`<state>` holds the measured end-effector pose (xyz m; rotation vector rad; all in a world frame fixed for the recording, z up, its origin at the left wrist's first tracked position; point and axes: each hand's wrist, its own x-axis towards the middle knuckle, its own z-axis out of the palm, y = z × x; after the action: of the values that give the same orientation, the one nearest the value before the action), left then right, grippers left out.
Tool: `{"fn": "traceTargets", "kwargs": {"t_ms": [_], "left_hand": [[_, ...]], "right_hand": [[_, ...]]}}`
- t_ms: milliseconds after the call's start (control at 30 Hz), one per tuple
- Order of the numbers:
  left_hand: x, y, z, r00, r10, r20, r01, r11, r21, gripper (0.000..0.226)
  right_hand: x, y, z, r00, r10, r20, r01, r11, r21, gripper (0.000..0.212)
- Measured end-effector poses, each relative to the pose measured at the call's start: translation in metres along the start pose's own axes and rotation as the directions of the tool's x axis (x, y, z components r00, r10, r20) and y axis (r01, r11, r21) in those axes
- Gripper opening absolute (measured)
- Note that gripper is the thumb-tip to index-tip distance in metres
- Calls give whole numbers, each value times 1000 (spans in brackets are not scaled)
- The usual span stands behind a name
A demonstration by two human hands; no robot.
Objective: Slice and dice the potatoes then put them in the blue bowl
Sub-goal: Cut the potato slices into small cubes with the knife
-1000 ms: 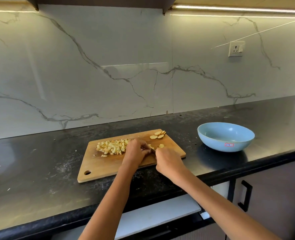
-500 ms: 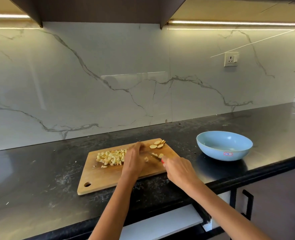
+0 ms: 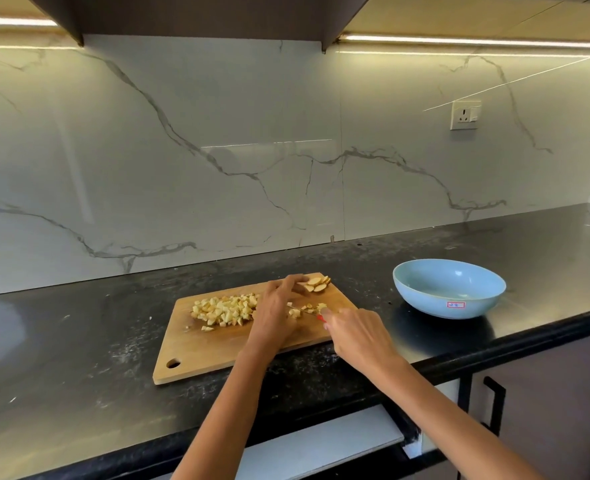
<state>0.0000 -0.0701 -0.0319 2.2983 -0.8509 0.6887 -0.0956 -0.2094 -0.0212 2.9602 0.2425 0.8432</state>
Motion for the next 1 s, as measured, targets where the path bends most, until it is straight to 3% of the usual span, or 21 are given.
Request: {"fn": "traceTargets", "kwargs": {"t_ms": [100,200,333,400,500,600,733,1000], "left_hand": [[-2,7,-1,995,72,68,-69,996,-51,76],[-3,11,-3,988,41,149,-53,995,80,76],[-5,13,-4,996,57,68,-58,998,17,78],[-5,14,-4,992,81,97,-78,996,-32,77],[-5,14,-4,990,1,144,-18,993,118,68],[-3,12,-7,981,-177,80,156,962,223,65],[-1,7,-11,954,-293,-56,299,933,201,66],[0,9,-9,951,-288,-111,297,952,76,62]], "right_hand": [[0,1,0,1000,5,-4,-5,1000,-15,28],[-1,2,1,1000,-4,1,4,1000,-31,28],[-2,5,4,1000,7,-3,-7,1000,-27,25],[-2,6,4,1000,11,-9,-11,1000,-16,25],[-2,6,4,1000,4,-13,-4,1000,3,23],[-3,7,2,1000,9,-28,-8,1000,29,22],[-8,10,2,999,35,-25,-33,996,83,25],[-13,23,-3,996,84,-34,-79,988,130,29]]}}
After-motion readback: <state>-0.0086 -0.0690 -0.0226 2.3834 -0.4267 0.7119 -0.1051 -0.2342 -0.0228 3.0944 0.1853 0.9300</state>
